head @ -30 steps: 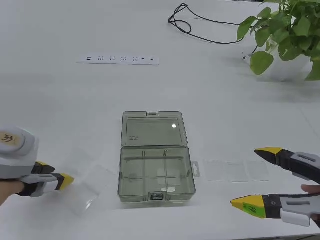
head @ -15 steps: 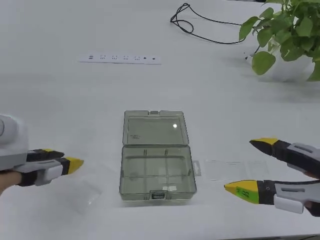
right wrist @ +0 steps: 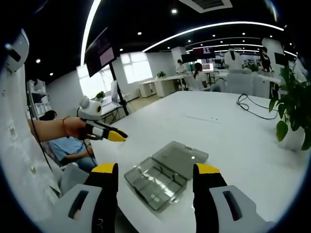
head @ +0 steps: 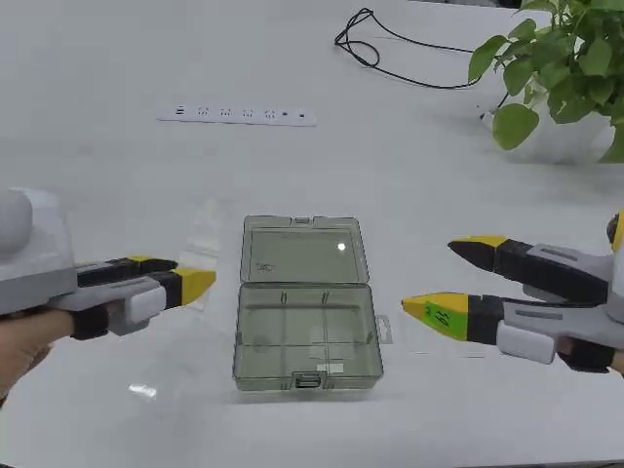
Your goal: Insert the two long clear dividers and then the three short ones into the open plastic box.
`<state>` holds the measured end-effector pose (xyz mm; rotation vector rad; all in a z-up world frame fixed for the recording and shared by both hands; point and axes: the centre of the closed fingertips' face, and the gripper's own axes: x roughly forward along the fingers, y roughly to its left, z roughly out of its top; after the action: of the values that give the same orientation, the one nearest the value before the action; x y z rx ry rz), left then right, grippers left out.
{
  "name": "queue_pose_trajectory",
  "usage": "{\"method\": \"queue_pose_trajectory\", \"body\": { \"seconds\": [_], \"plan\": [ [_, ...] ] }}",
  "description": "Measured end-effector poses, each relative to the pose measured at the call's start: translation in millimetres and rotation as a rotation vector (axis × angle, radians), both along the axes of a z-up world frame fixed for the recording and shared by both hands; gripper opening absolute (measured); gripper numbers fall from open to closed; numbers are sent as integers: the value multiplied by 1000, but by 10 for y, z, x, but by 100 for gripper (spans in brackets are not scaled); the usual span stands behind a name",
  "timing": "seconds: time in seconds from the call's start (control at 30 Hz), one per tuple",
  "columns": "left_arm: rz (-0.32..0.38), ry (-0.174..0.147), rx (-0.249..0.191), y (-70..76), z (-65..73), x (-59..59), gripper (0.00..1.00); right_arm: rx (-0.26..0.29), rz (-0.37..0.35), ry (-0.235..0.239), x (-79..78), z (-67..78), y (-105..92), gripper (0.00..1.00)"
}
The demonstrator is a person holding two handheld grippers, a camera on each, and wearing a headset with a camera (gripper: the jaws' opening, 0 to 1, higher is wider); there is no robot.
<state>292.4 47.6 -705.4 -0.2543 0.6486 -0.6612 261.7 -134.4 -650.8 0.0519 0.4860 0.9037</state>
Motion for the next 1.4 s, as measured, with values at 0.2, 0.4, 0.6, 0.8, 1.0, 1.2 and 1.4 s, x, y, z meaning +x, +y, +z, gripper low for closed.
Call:
{"method": "queue_pose_trajectory", "body": {
  "seconds": [0.2,0.4,0.6,0.8,1.0,1.2,1.4],
  "plan": [
    [-37,-24,-45,-265,126,-38,30,34,-27,18,81,90,186,52],
    [-69,-40,-72,-478,207,-86,30,73,-43,43,128,128,391,41],
    [-97,-56,-90,-650,273,-110,30,104,-53,84,132,99,556,31],
    [-128,-67,-103,-810,324,-155,30,127,-66,121,148,64,659,27],
    [-153,-83,-100,-899,375,-183,30,141,-73,148,145,15,712,22],
    [-167,-91,-94,-932,393,-192,30,157,-91,173,157,-7,767,17],
    [-157,-108,-39,-890,336,-154,18,173,-137,208,182,-16,762,7]
  ]
}}
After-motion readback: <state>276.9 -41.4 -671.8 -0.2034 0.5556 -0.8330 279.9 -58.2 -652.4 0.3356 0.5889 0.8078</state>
